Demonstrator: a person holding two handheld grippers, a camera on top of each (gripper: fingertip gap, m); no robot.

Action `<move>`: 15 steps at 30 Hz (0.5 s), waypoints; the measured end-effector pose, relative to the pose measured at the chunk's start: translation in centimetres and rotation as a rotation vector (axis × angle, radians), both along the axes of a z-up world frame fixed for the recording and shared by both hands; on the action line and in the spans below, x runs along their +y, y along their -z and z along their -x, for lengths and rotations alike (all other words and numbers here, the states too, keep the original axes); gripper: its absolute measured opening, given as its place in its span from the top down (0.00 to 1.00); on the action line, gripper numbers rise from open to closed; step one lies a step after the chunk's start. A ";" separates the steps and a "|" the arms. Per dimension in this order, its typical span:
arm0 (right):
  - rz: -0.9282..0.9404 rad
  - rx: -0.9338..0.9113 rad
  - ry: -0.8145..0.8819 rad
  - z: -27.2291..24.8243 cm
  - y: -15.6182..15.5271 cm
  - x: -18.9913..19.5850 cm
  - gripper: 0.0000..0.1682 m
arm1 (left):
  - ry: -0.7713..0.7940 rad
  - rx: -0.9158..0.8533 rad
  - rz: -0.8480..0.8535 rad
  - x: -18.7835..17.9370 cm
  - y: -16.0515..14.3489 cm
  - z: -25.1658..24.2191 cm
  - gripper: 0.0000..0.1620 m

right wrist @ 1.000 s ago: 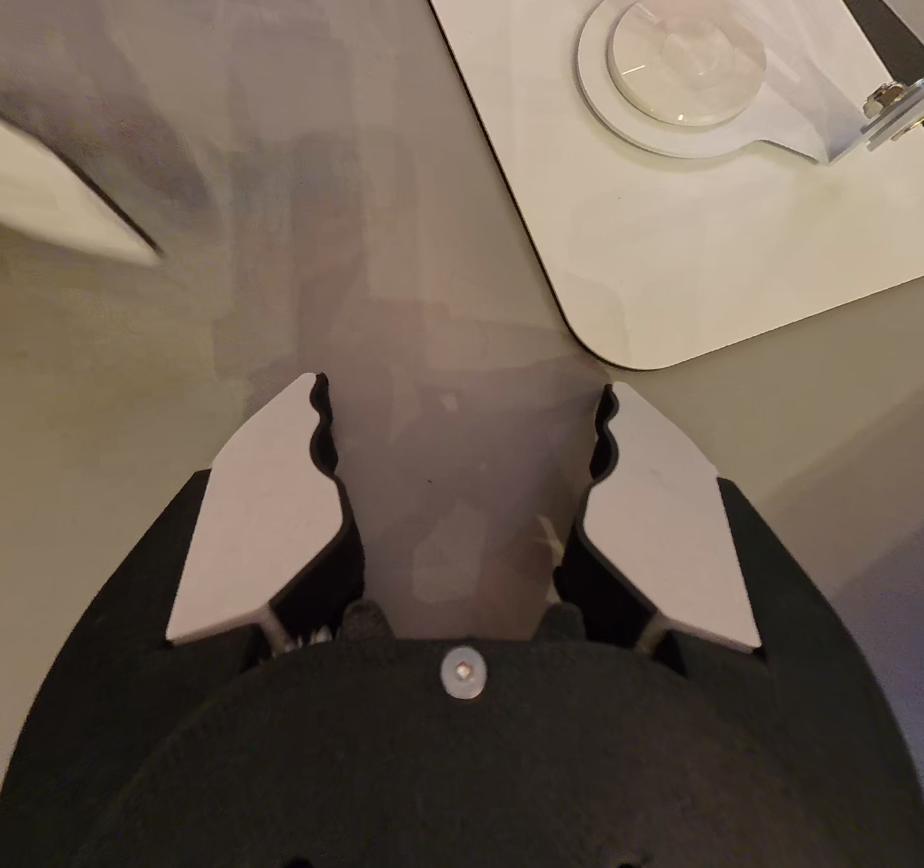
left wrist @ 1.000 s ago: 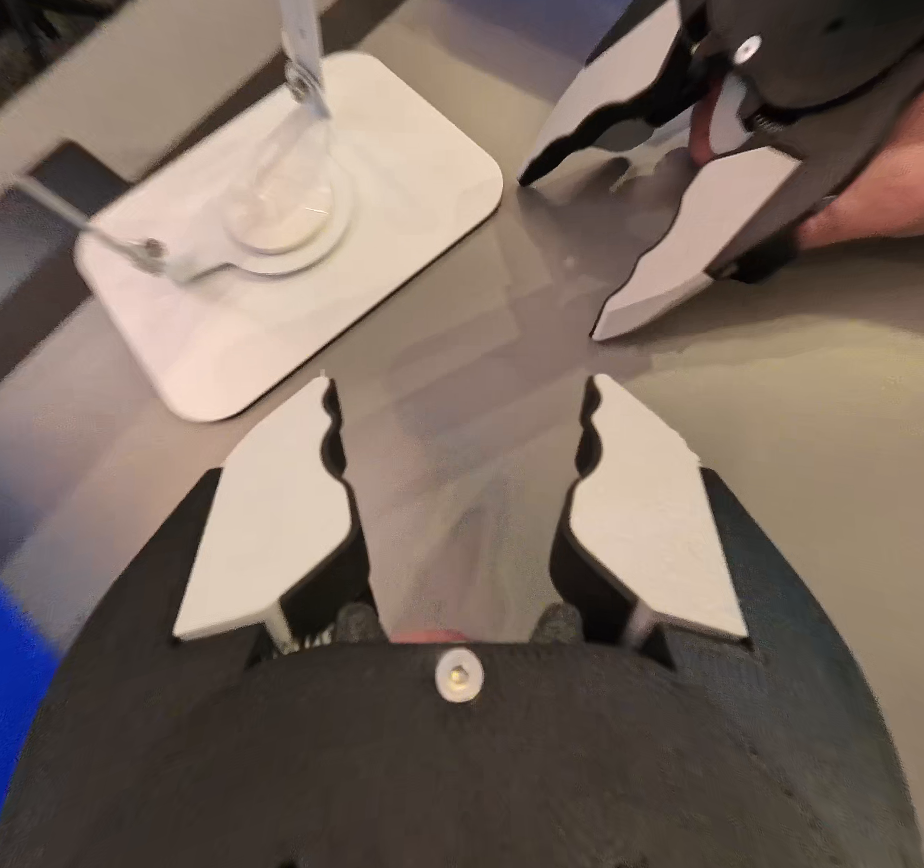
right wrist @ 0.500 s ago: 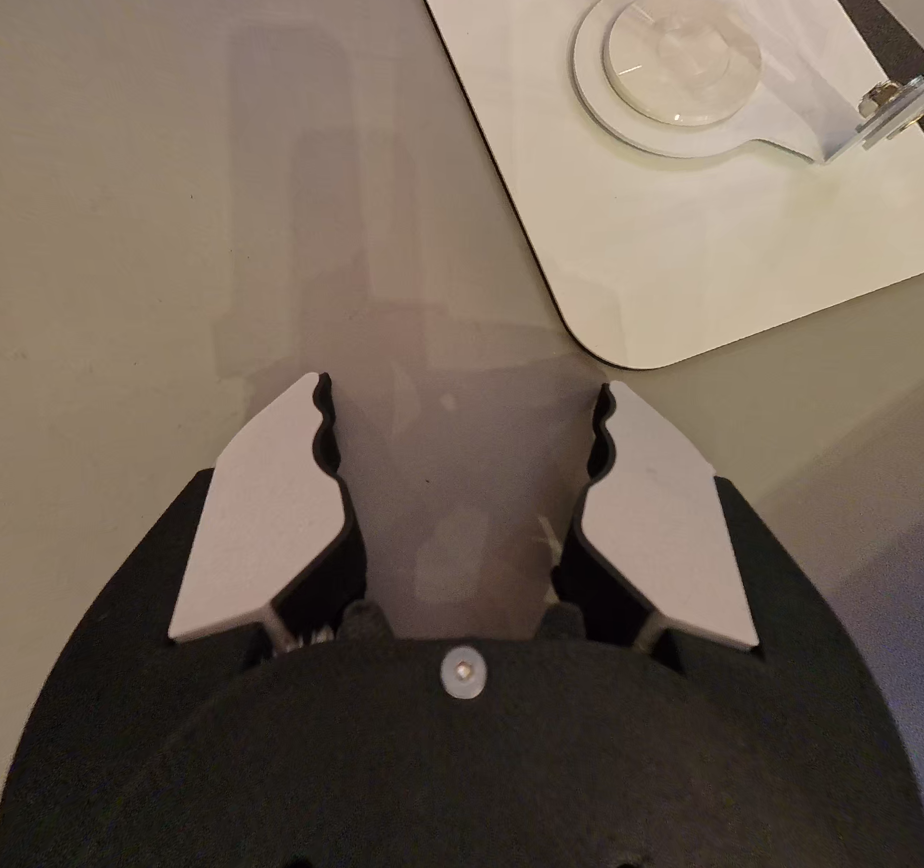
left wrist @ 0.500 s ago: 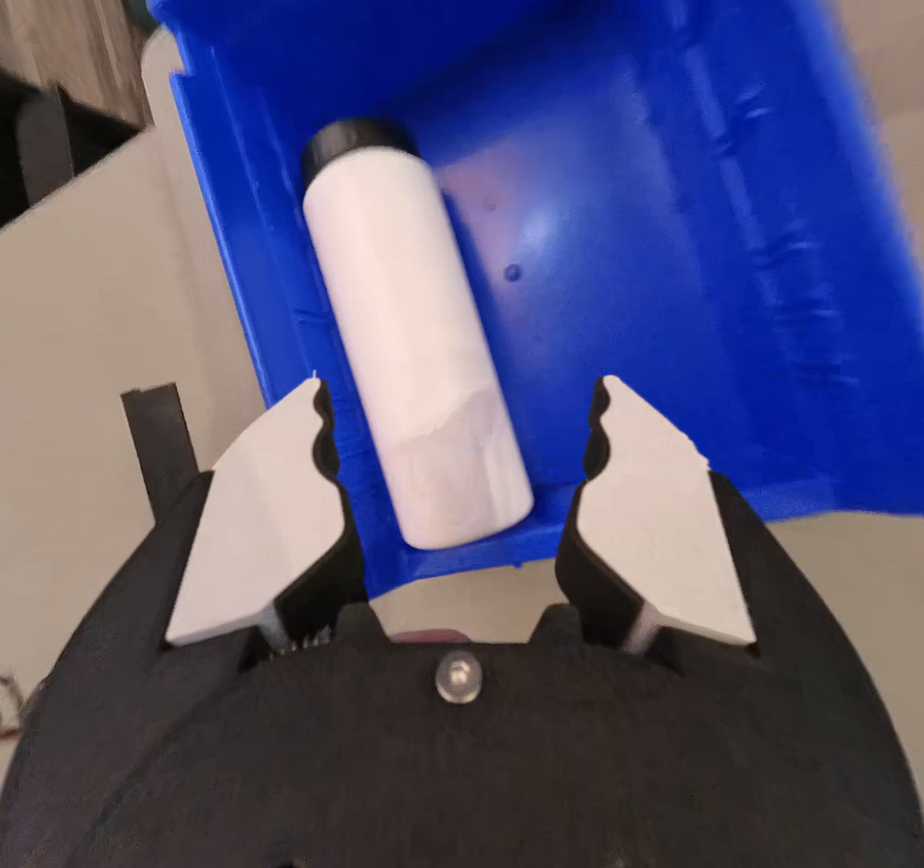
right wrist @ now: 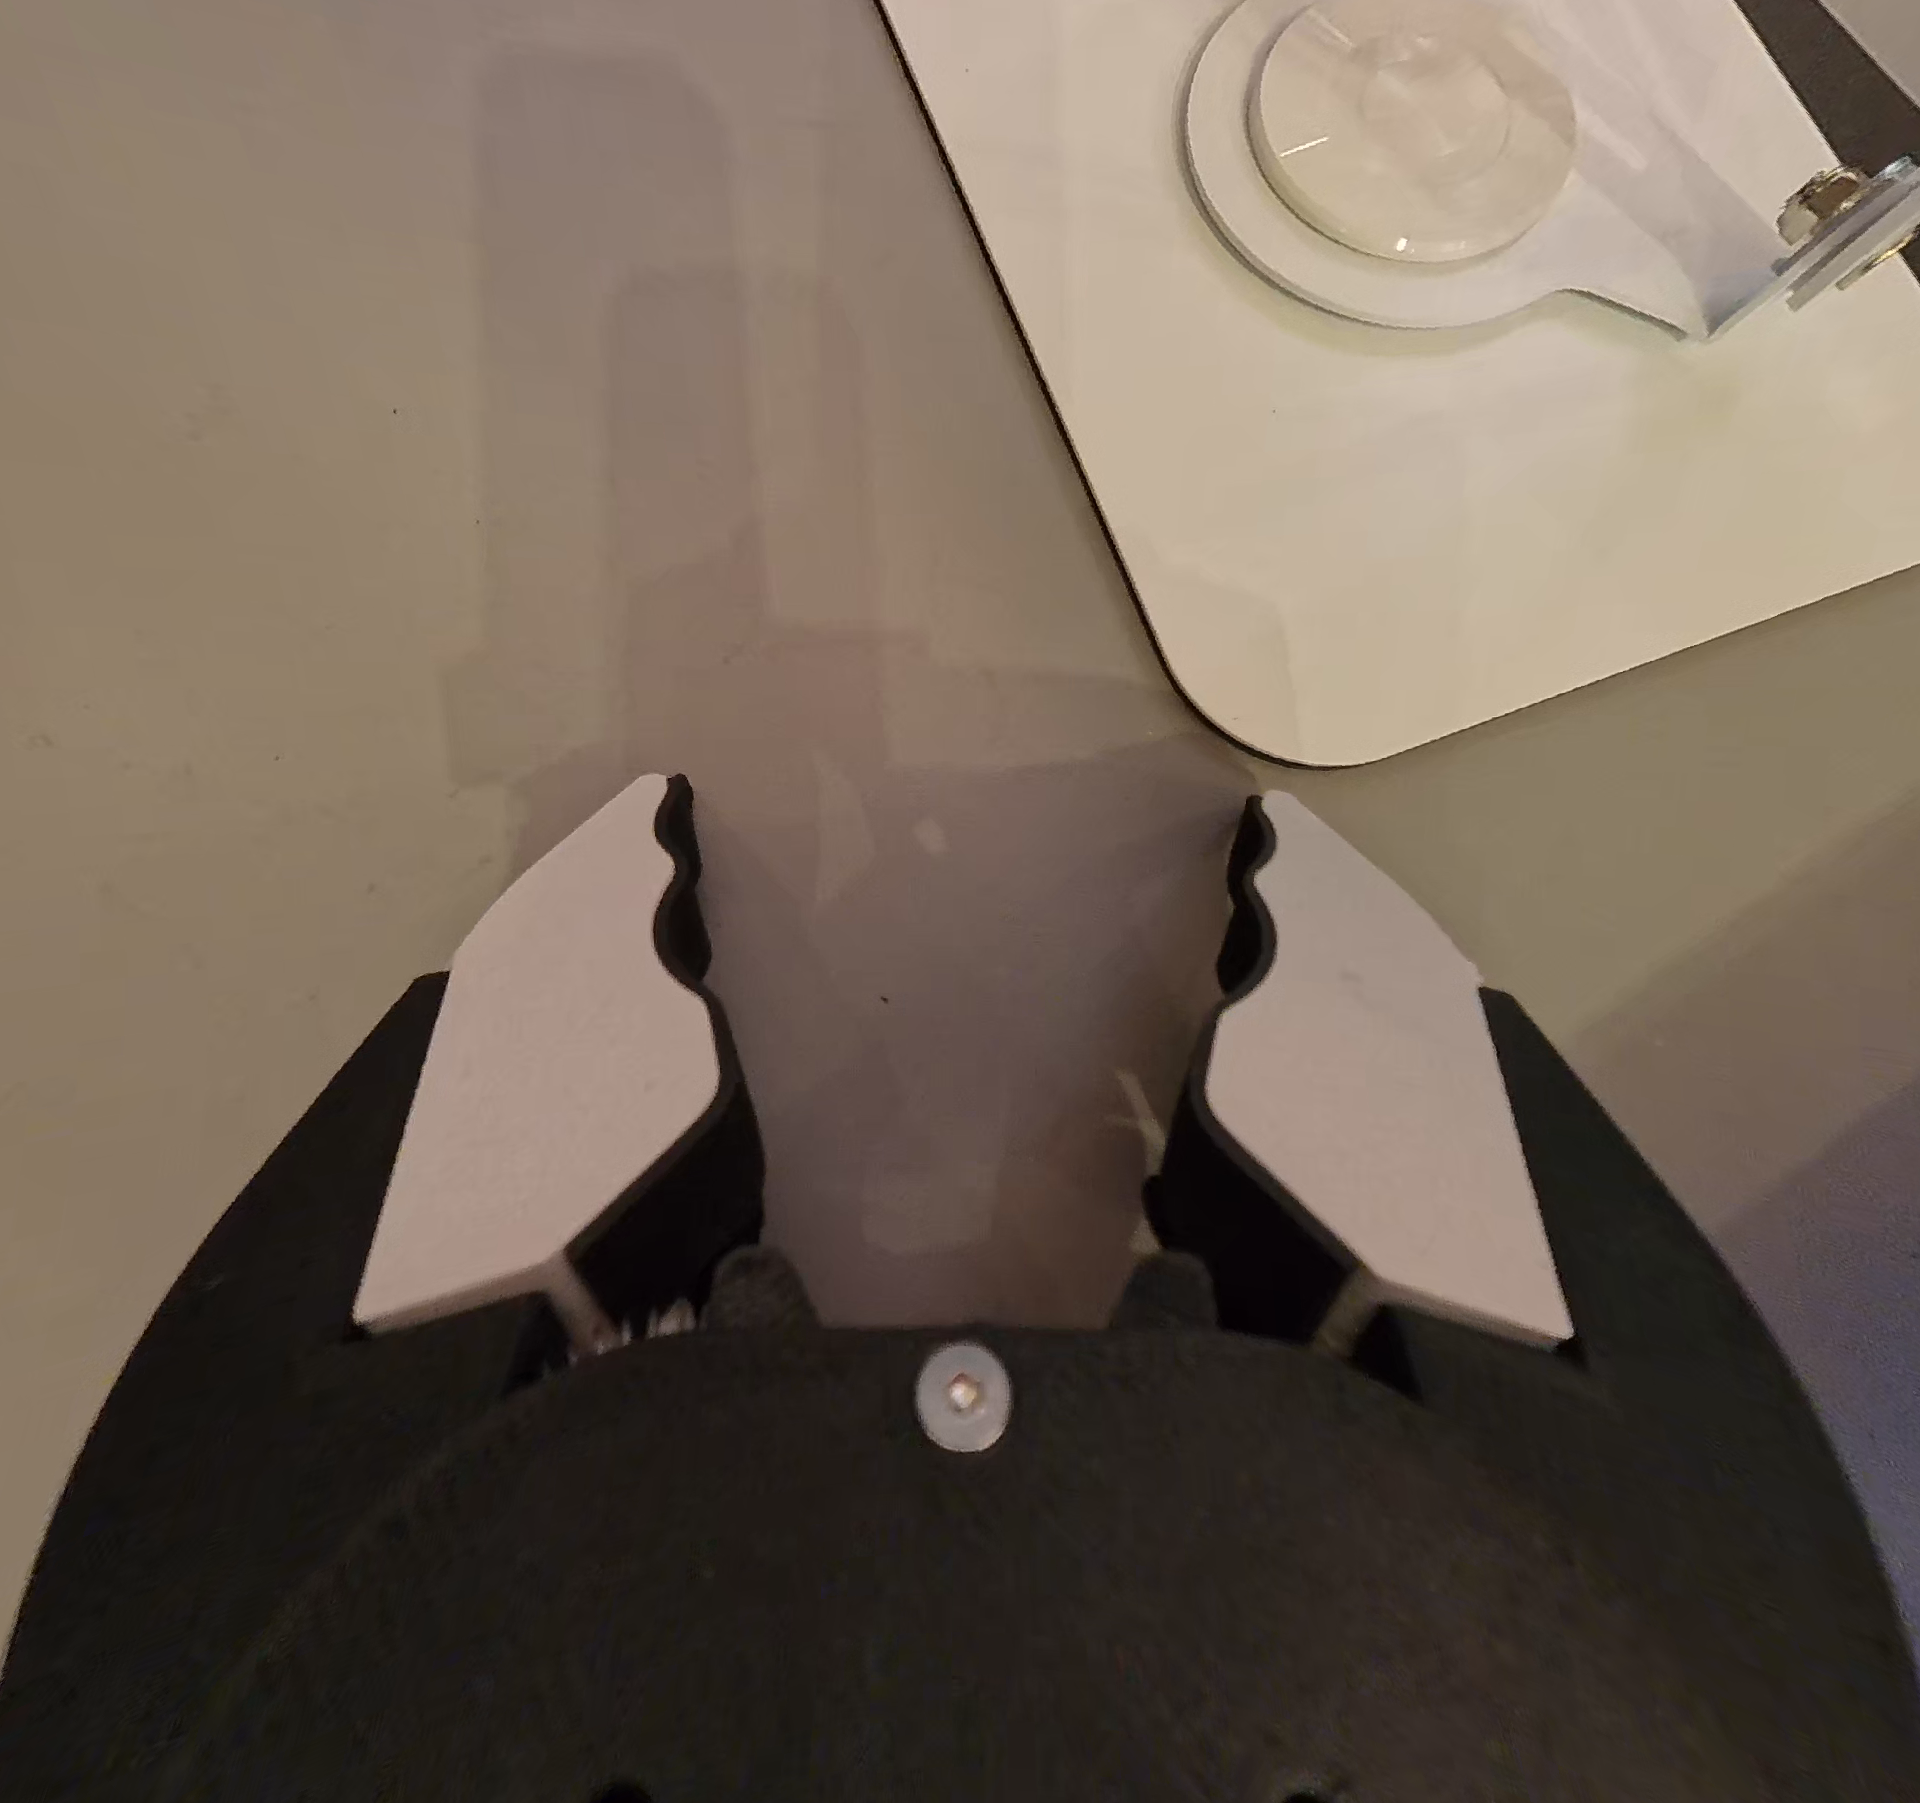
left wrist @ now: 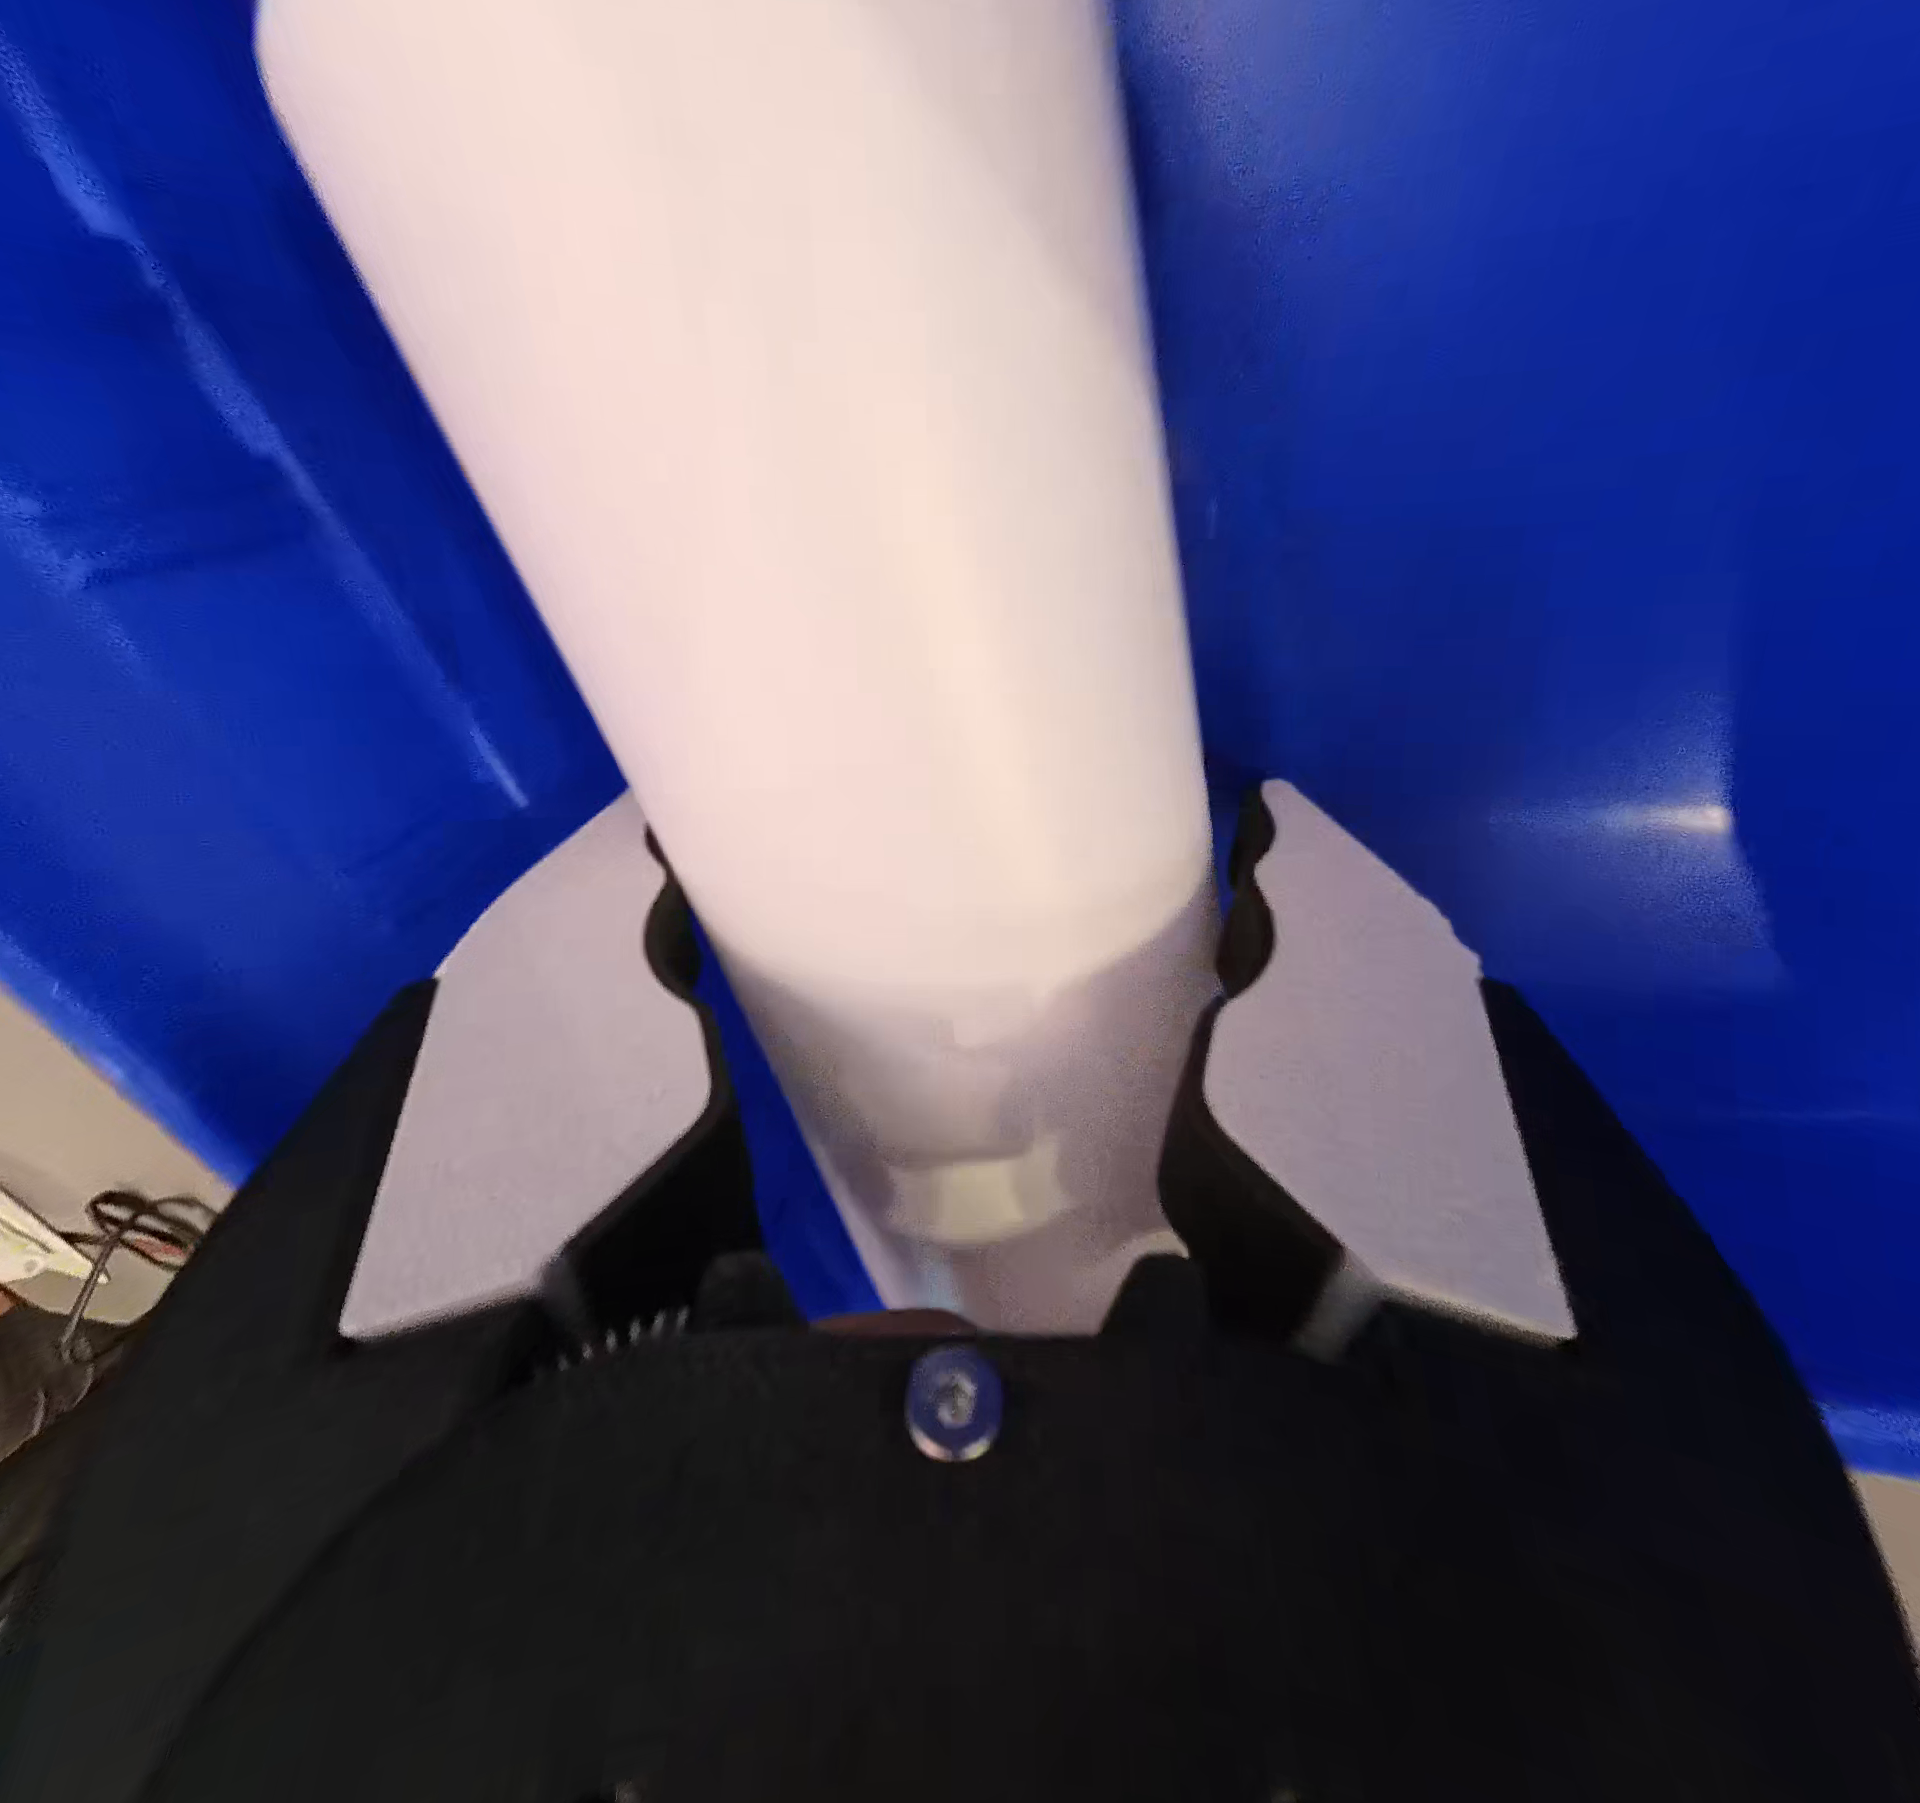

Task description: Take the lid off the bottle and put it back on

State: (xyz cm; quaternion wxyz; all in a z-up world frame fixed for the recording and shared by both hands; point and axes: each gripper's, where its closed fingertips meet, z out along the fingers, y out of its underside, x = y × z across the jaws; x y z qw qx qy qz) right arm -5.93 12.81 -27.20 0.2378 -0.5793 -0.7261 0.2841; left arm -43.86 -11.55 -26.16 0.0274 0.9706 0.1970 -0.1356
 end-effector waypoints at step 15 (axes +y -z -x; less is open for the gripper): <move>0.004 0.006 -0.011 -0.1 -0.2 -0.1 0.43 | 0.083 0.168 -0.506 2.0 -7.6 -1.9 0.46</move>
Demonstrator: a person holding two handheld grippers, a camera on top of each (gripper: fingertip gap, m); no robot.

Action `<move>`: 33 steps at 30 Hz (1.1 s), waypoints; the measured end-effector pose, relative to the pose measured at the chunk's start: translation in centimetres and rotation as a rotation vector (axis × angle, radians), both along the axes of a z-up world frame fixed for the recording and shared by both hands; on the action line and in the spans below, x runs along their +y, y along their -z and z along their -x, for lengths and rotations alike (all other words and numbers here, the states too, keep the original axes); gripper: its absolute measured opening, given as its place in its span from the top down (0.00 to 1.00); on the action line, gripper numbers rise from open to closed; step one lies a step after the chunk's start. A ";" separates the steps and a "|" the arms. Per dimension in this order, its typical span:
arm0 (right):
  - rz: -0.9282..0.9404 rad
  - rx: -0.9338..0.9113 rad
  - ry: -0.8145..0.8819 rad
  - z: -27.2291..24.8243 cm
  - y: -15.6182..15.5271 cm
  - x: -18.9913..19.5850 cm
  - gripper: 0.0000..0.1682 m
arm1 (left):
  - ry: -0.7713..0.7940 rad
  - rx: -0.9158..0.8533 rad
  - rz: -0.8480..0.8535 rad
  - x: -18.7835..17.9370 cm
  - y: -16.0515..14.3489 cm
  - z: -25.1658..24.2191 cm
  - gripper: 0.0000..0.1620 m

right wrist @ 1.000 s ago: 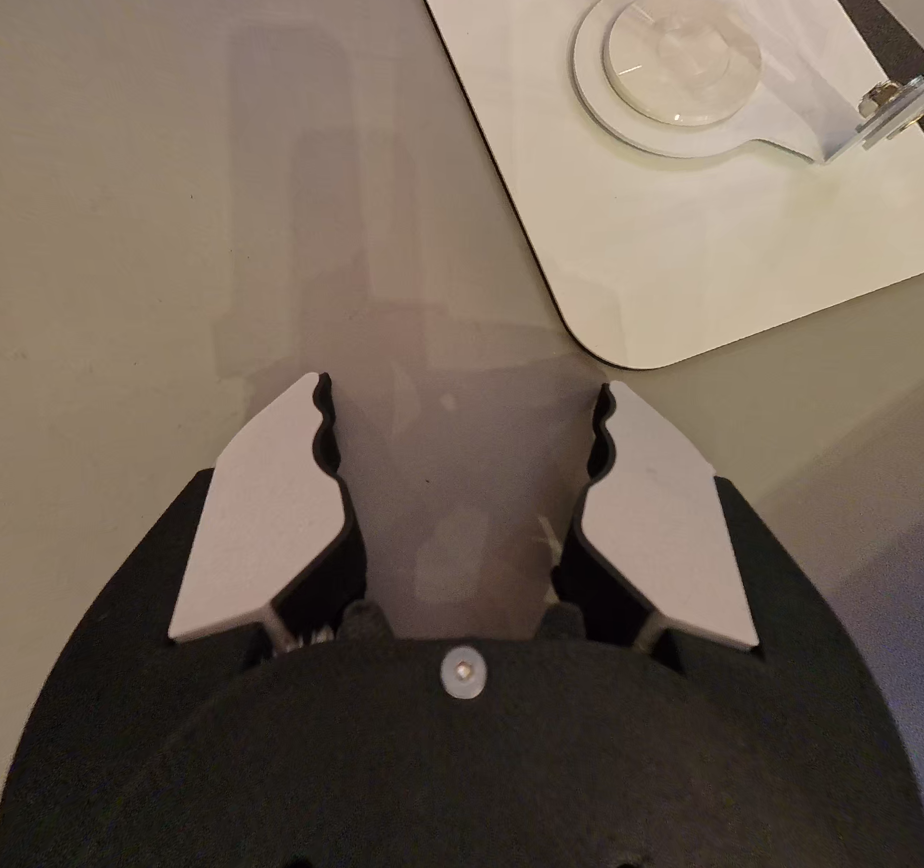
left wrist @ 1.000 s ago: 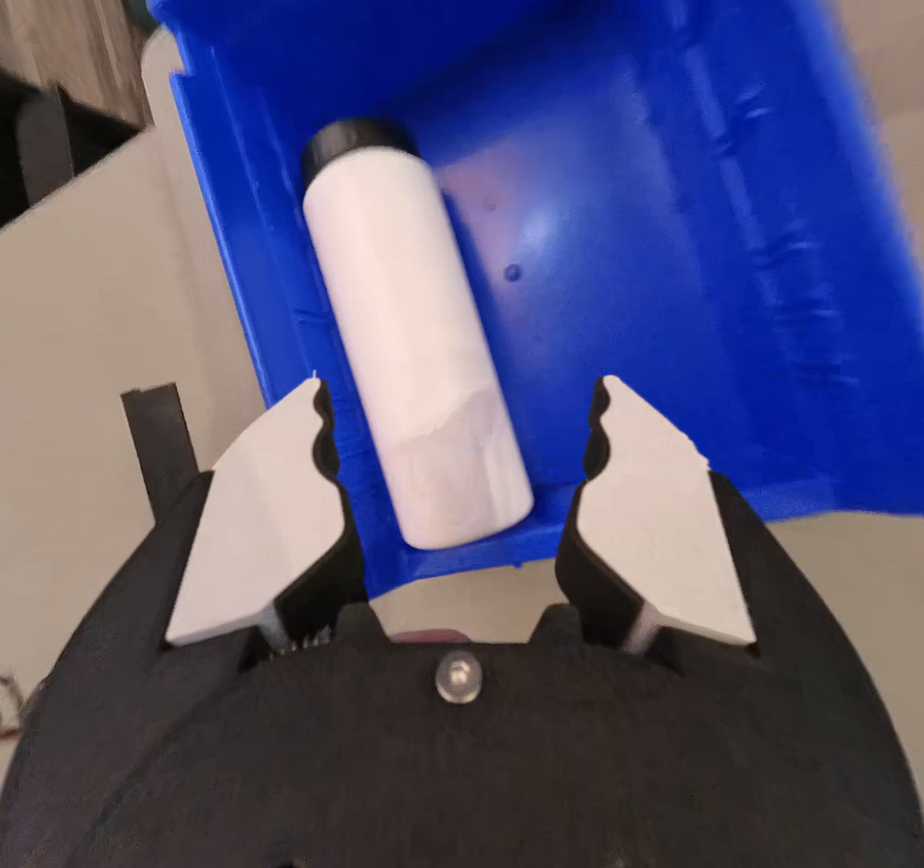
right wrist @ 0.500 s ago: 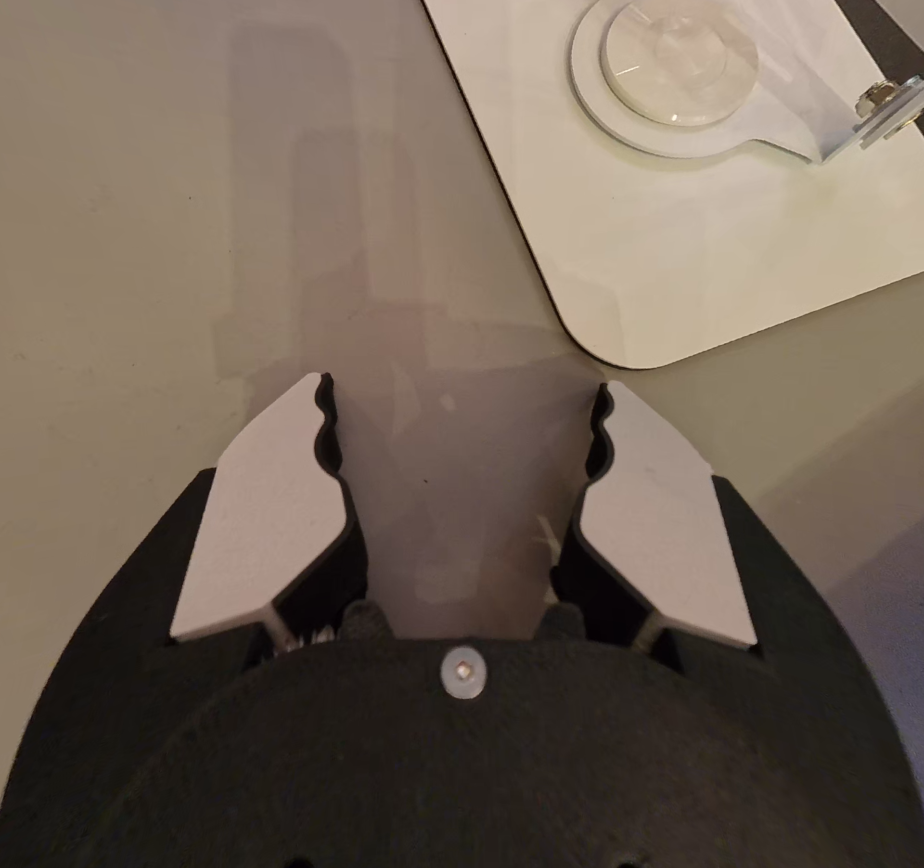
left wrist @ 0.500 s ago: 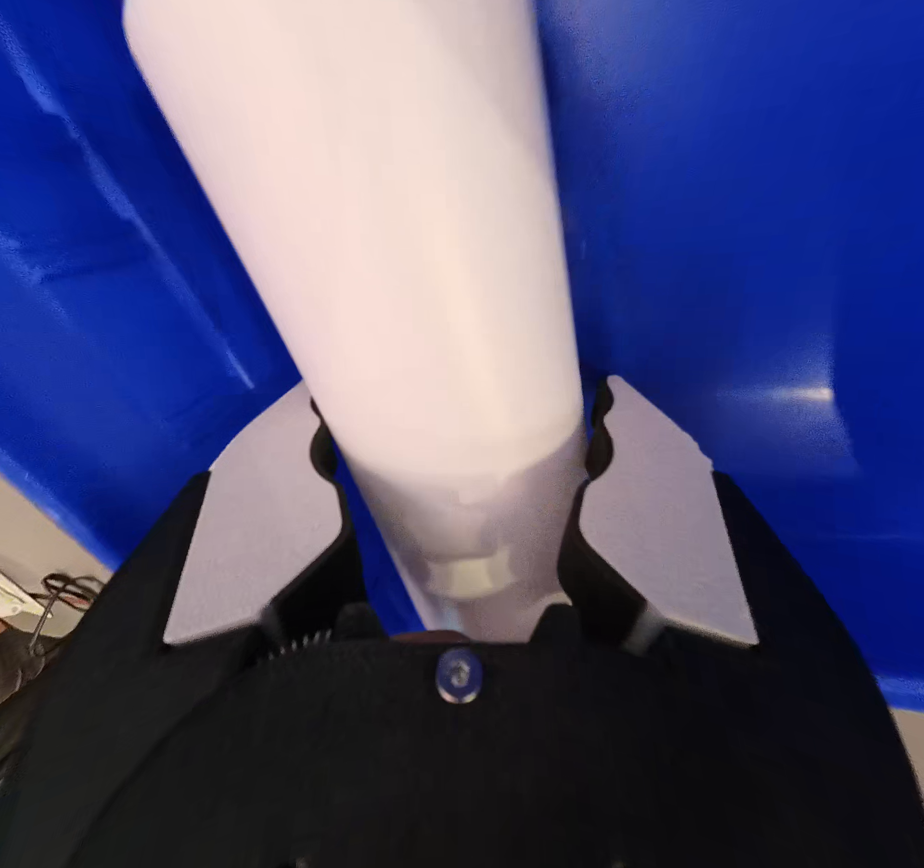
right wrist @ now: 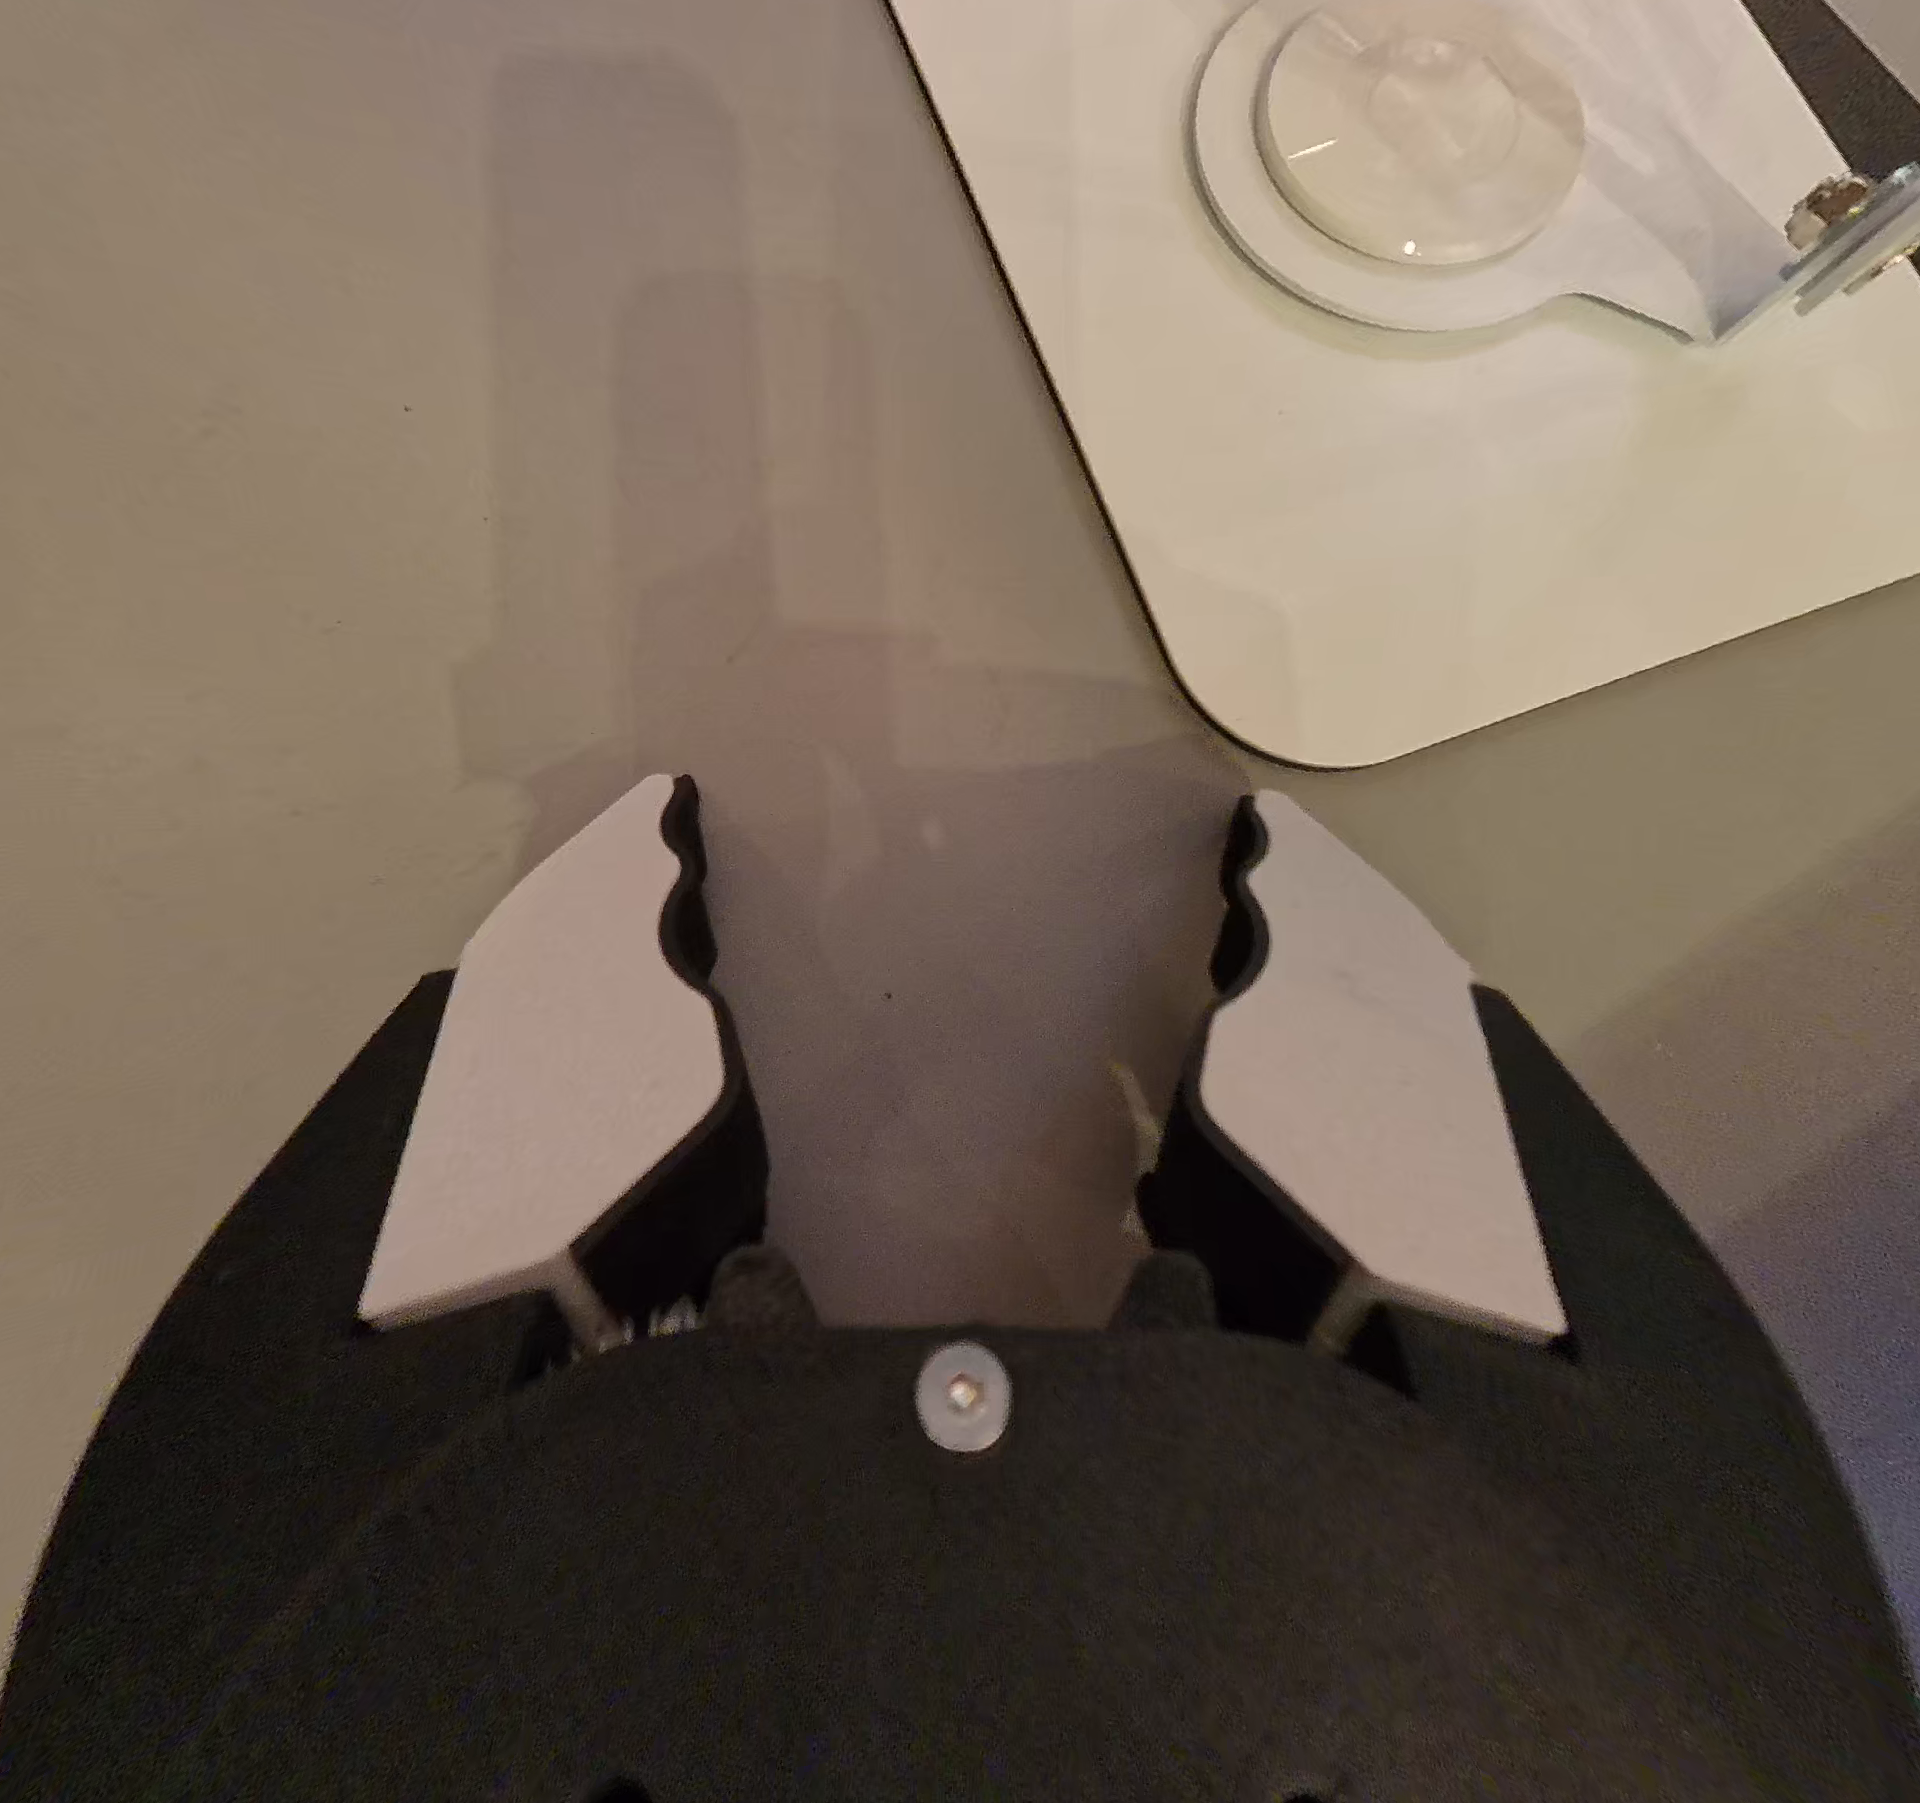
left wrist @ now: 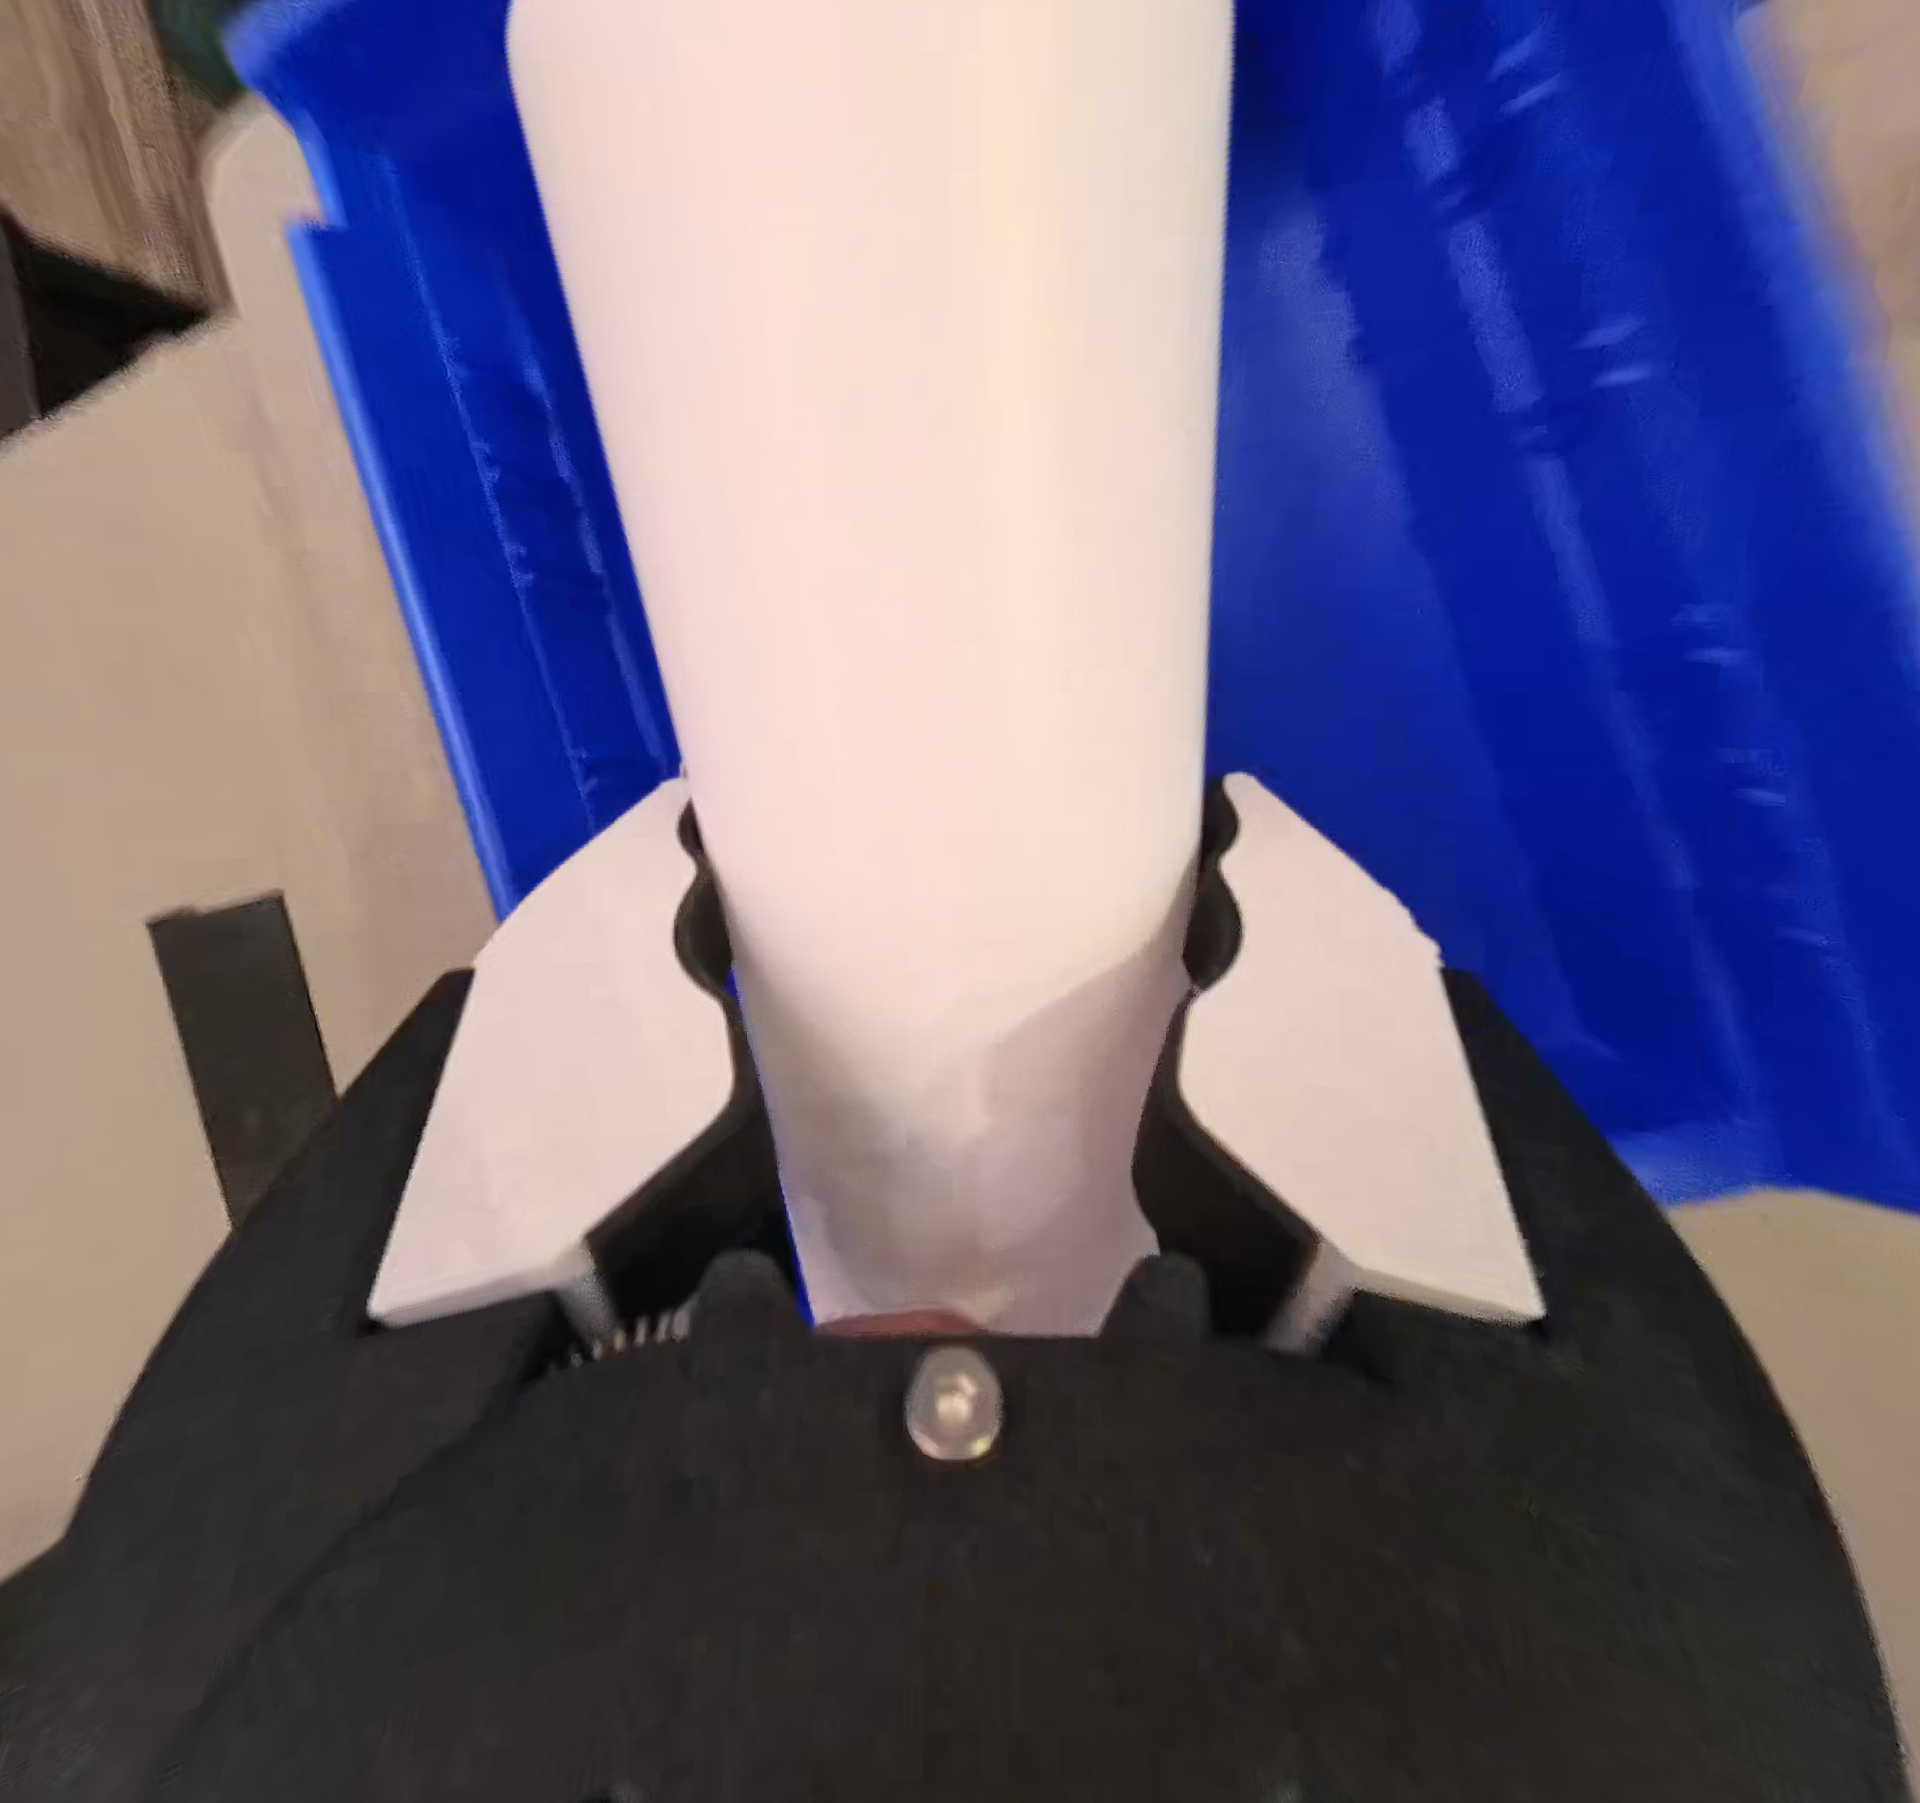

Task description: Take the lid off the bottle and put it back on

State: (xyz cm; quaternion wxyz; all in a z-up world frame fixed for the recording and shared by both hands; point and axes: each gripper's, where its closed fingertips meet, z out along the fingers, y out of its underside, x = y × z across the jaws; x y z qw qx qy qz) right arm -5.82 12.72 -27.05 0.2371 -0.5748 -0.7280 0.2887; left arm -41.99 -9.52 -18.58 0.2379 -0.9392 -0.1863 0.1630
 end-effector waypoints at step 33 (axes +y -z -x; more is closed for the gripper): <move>0.458 0.611 -0.401 -3.7 -18.4 -9.3 0.47 | 1.007 -0.228 -0.803 16.1 -3.8 -41.9 0.31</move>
